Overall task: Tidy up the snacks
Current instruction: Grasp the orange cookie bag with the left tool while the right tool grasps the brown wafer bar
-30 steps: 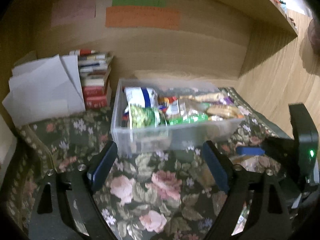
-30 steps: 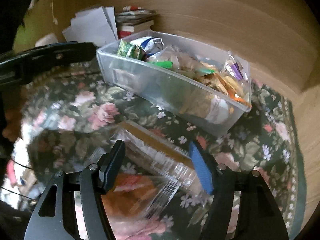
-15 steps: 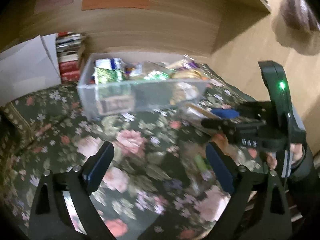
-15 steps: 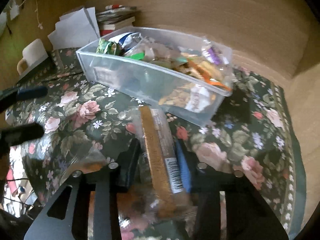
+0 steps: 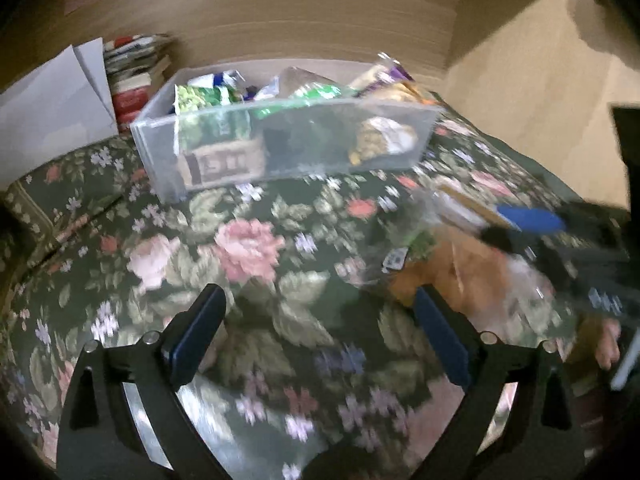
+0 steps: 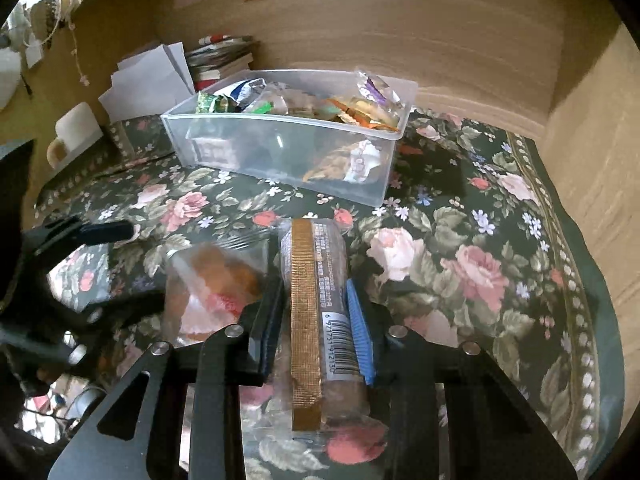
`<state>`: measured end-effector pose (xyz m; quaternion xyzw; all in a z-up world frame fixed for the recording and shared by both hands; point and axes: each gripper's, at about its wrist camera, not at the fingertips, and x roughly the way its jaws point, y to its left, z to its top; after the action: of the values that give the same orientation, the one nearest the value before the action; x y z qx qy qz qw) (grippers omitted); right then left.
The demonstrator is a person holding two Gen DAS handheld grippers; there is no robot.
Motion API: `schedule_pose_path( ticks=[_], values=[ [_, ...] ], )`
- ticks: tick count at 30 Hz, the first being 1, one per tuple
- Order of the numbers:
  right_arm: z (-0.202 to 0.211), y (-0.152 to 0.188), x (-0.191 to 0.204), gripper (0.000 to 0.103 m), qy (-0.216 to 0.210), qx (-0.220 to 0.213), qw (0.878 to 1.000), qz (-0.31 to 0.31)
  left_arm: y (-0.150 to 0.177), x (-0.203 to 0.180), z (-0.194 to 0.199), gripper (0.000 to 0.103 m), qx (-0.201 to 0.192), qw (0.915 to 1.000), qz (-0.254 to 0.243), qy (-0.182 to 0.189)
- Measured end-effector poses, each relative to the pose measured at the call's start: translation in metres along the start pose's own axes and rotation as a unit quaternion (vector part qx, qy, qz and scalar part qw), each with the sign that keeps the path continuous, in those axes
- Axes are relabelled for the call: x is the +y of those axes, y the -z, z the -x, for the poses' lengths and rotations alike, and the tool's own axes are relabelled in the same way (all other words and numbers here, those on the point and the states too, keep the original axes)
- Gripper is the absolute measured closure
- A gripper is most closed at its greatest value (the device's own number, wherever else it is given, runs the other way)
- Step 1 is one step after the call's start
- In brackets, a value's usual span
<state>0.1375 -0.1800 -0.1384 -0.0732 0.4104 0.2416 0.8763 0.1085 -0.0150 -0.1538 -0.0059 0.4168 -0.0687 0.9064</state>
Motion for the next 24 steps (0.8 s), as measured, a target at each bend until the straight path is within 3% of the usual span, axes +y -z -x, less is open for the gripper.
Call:
schedule_pose_path(
  ticks=[8,15,24],
  values=[
    [0.008,0.011,-0.01,0.063,0.005,-0.01,1.0,-0.029,-0.024,0.005,0.008,0.007,-0.036,0.9988,0.01,-0.032],
    [0.017,0.012,-0.009,0.061,0.017,-0.027,0.999,-0.025,-0.035,-0.012,0.031,0.007,-0.056,0.9976,0.032,0.028],
    [0.026,0.021,-0.013,0.061,0.013,-0.034,0.999,-0.029,-0.024,-0.039,-0.022,0.01,0.019,0.9978,0.028,0.057]
  ],
)
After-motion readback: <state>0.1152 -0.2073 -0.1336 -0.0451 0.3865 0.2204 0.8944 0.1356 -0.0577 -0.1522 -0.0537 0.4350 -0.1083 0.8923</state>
